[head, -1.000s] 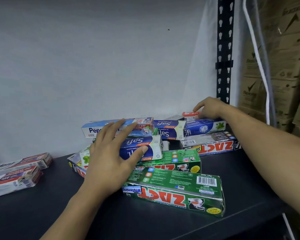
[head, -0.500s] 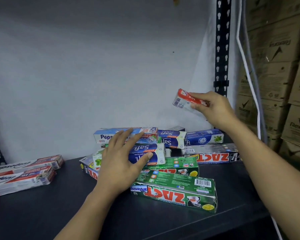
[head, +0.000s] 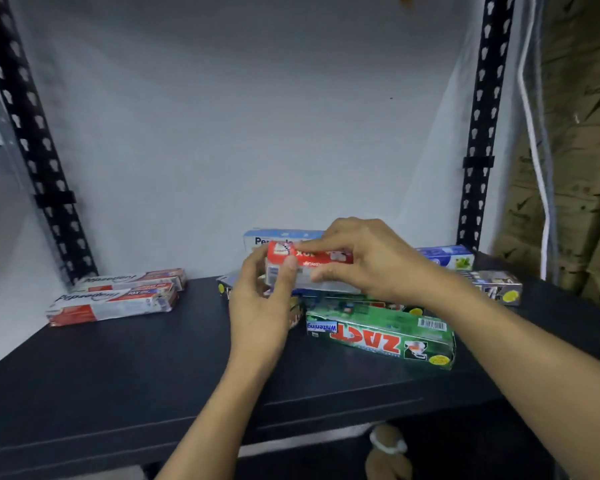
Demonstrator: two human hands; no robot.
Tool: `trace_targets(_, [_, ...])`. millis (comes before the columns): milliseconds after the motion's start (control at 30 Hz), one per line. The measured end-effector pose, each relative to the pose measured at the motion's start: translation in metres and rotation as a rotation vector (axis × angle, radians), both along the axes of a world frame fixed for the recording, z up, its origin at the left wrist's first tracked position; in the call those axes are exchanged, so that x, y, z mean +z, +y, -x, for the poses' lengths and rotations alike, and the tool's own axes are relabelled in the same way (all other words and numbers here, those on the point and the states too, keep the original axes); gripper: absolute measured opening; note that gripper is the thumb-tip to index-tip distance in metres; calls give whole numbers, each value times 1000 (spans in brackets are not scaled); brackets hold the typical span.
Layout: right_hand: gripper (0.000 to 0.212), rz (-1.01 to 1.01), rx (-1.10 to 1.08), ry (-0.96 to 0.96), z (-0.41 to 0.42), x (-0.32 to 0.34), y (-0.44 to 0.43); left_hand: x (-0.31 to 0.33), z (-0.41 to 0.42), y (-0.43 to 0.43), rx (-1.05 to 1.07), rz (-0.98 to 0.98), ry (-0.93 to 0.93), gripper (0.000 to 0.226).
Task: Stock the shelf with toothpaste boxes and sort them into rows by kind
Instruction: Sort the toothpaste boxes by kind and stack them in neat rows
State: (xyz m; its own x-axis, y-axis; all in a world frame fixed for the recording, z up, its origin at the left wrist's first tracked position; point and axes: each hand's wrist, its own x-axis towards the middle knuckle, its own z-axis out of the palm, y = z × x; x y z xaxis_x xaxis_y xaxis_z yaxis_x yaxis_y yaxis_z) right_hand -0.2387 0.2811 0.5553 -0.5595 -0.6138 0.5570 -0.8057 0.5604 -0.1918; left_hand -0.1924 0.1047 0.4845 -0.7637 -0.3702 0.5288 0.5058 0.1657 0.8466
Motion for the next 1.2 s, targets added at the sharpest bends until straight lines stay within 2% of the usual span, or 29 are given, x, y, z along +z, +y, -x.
trace_targets(67, [46,-64,-7,-7,-10,-12,-21,-1,-7,-8,-68,-171,-25,28])
trace_targets(167, [50,-116,-5,-18,-20,-22,-39,-3,-20,-26,-191,-429,-93,26])
trace_targets(333, [76,-268,-199,-169,-21,-27,-32,-14,-35,-77,-123,-579,-100,35])
trace_targets(433, [74,-217,-245,-124,-31,-40,-36,-17,-44,-99,-69,-496,-128,41])
trace_targets(600, [63,-40,-137,87,-56,-79,-59,-25,-42,-118,142,-186,-197,54])
trace_targets(767, [65,90,-79,140,-63,-113,-75,-26,-51,-120,368,190,-309,41])
trace_targets(933, [67,147,-7,128,-67,-117,-85,-27,-51,-123,412,209,-293,43])
trace_targets(1033, [70,148,52,174,-70,-115,-91,-28,-55,-127,483,261,-318,34])
trace_targets(1133, [74,115,88,221,-70,-110,-96,-28,-59,-134,384,215,-341,22])
trace_targets(1200, [72,79,126,224,-67,-105,-101,-23,-64,-138,286,155,-360,30])
